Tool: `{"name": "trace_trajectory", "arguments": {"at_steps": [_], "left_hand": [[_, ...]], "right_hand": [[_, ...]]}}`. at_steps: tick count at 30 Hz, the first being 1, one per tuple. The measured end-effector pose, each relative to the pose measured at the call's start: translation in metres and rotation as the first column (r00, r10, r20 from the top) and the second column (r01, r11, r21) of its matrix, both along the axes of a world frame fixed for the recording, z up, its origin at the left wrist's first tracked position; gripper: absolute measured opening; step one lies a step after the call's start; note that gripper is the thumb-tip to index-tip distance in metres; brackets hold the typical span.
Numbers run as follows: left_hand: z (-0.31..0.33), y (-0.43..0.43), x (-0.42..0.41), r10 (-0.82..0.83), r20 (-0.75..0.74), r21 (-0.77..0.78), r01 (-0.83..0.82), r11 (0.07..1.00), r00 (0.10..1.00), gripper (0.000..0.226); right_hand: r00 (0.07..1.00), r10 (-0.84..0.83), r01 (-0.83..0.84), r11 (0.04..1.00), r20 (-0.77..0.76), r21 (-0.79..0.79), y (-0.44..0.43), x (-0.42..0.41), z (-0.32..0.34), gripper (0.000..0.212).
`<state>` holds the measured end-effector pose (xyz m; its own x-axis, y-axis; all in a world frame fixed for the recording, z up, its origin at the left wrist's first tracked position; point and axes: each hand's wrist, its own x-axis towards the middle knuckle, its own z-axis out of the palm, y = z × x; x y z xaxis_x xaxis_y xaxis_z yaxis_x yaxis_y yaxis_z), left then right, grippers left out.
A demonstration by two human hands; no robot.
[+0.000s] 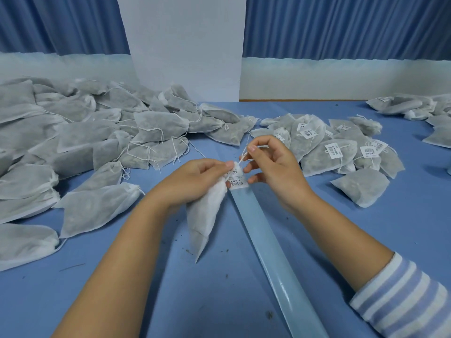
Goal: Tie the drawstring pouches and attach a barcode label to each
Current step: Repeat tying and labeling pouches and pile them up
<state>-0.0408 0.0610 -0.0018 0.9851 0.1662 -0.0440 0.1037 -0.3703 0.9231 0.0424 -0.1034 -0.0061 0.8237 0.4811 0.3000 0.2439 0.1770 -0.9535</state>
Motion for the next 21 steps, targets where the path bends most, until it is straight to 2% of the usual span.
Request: {"name": "trace_trajectory", "arguments": {"at_steps": [3, 6, 9, 10, 14, 19, 21], "left_hand": [[0.0, 0.01, -0.004, -0.027, -0.051, -0.148, 0.019, 0.989, 0.998, 0.028], [-0.002, 0.019, -0.005, -0.07, -0.072, -0.243, 0.051, 0.969, 0.995, 0.038], [-0.002, 0.022, -0.006, -0.116, -0.097, -0.185, 0.096, 0.978, 0.989, 0.01], [-0.002, 0.021, -0.006, -0.09, -0.103, -0.154, 0.074, 0.985, 0.991, 0.004], [-0.007, 0.015, 0.004, 0.167, -0.069, -0.07, -0.172, 0.983, 0.983, 0.02], [-0.012, 0.01, 0.014, 0.458, 0.071, -0.048, -0.456, 0.889, 0.886, 0.037], [-0.013, 0.007, 0.015, 0.513, 0.138, -0.012, -0.517, 0.856, 0.847, 0.042]], "right_hand": [[0.998, -0.067, 0.067, 0.998, -0.02, -0.005, -0.001, 0.004, 0.0, 0.009], [0.993, -0.113, 0.112, 0.994, -0.032, -0.013, -0.002, 0.008, 0.002, 0.011], [0.991, -0.125, 0.125, 0.992, -0.044, 0.0, -0.003, 0.008, 0.004, 0.012], [0.991, -0.125, 0.126, 0.992, -0.044, 0.002, -0.003, 0.007, 0.004, 0.012], [0.996, -0.086, 0.086, 0.996, 0.007, -0.012, -0.002, 0.0, 0.005, 0.012], [0.993, 0.039, -0.027, 0.994, 0.115, -0.105, 0.002, -0.008, 0.002, 0.01], [0.985, 0.081, -0.059, 0.988, 0.152, -0.143, 0.003, -0.009, -0.001, 0.008]]}}
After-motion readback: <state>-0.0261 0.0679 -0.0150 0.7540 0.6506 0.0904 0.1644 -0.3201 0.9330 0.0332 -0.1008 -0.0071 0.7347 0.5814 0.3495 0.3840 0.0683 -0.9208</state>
